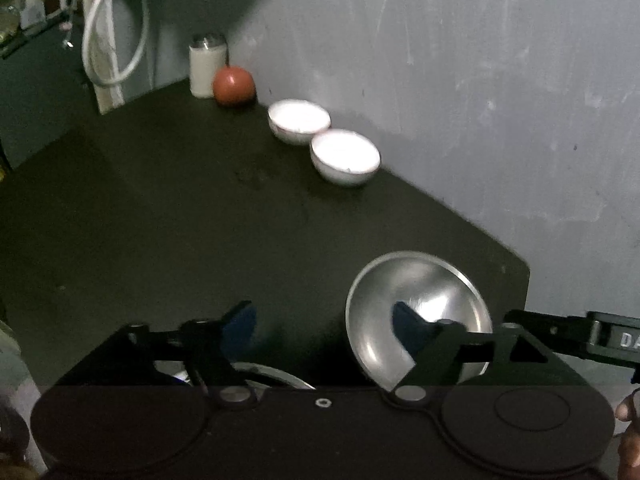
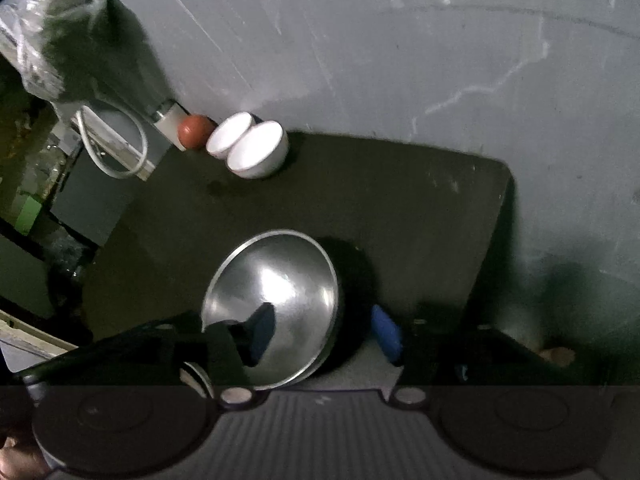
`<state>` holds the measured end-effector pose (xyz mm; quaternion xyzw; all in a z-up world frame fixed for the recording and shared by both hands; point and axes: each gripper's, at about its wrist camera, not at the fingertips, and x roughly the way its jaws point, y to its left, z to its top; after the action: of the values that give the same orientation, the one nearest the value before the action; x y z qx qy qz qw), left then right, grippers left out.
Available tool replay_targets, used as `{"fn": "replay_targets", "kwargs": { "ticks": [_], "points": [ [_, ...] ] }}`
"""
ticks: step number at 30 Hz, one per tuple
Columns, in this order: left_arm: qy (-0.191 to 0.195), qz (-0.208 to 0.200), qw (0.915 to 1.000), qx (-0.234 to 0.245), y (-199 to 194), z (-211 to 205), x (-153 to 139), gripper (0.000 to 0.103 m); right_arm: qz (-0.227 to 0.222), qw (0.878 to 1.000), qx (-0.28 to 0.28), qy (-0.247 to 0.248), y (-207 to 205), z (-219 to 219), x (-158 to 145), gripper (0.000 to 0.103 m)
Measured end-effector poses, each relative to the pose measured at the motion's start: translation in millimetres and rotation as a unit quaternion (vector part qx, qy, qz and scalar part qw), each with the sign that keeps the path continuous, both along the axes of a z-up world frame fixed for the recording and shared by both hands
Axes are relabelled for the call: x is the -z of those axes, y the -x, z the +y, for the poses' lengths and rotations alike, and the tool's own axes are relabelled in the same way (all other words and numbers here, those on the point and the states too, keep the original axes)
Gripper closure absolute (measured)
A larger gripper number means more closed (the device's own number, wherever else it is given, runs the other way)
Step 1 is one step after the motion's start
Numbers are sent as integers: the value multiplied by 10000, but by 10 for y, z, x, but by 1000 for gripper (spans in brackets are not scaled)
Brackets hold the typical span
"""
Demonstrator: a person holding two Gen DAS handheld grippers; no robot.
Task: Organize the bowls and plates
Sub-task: 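Carry the steel bowl with the left gripper, set it down, open, then grasp the rim of the larger red-rimmed white bowl with the left gripper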
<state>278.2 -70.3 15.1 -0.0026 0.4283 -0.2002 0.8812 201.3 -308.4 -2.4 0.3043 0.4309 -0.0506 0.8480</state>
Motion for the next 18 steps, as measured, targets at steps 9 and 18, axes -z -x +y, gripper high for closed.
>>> {"fn": "replay_targets", "kwargs": {
  "ticks": [9, 18],
  "points": [
    [281, -275, 9987, -322, -37, 153, -182, 1, -492, 9982, -186, 271, 57, 20, -360, 2],
    [312, -121, 9968, -728, -612, 144, -6, 1, -664, 9965, -363, 367, -268, 30, -339, 0]
  ]
}}
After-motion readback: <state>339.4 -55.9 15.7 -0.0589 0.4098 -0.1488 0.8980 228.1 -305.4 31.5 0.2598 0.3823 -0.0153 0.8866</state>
